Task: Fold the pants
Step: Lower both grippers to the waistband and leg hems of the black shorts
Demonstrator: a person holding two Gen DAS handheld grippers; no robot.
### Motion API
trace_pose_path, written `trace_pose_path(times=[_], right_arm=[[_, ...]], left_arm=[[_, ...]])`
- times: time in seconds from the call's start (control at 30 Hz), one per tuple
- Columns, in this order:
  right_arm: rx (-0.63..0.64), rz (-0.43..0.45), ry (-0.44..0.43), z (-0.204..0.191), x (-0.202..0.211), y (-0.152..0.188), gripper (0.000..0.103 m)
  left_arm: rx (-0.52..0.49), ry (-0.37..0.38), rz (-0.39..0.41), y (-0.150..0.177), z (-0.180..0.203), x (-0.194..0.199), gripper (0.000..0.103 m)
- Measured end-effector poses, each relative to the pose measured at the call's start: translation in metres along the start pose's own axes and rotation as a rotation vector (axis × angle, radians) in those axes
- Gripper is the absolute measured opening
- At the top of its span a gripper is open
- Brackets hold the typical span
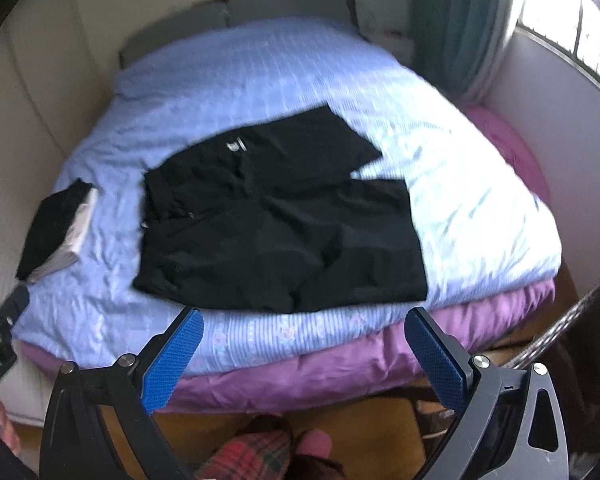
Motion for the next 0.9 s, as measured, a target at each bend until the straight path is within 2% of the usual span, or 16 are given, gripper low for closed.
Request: trace_pose_path(times=[0.13, 0.23, 0.47, 0.63, 0.8, 0.9], right_arm=[[-0.045, -0.039, 0.027, -0.002, -0.045, -0.006, 0.102], [-0.110, -0.048, 0.053, 0.004, -0.073, -0.006, 0.102], [-0.203, -0.086, 0.108, 0.022, -0.132, 0.001, 0.101], [-0.242, -0.120, 0.143, 0.040, -0.171, 0.009, 0.099], [-0.284, -0.123, 0.144, 0.054, -0.195, 0.017, 0.097], [-0.312, -0.130, 0.160, 0.063, -0.206, 0.024, 0.096]], left_arm=[[0.012, -0.001, -0.068, -0.003, 0.000, -0.054, 0.103], [0.035, 0.029, -0.126, 0.001, 0.002, -0.087, 0.103], [0.117, 0.032, -0.227, 0.013, 0.013, -0.156, 0.103], [0.136, 0.051, -0.280, 0.025, 0.032, -0.186, 0.102], [0.120, 0.103, -0.302, 0.034, 0.053, -0.210, 0.102], [0.156, 0.125, -0.348, 0.040, 0.058, -0.226, 0.100]])
Point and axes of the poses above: each gripper's, at about its wrist camera, not at the fingertips, and x roughly against the way its jaws point, z to its right, y to its underside, the point moved 1 cm from there along -x, roughly the way its jaws point
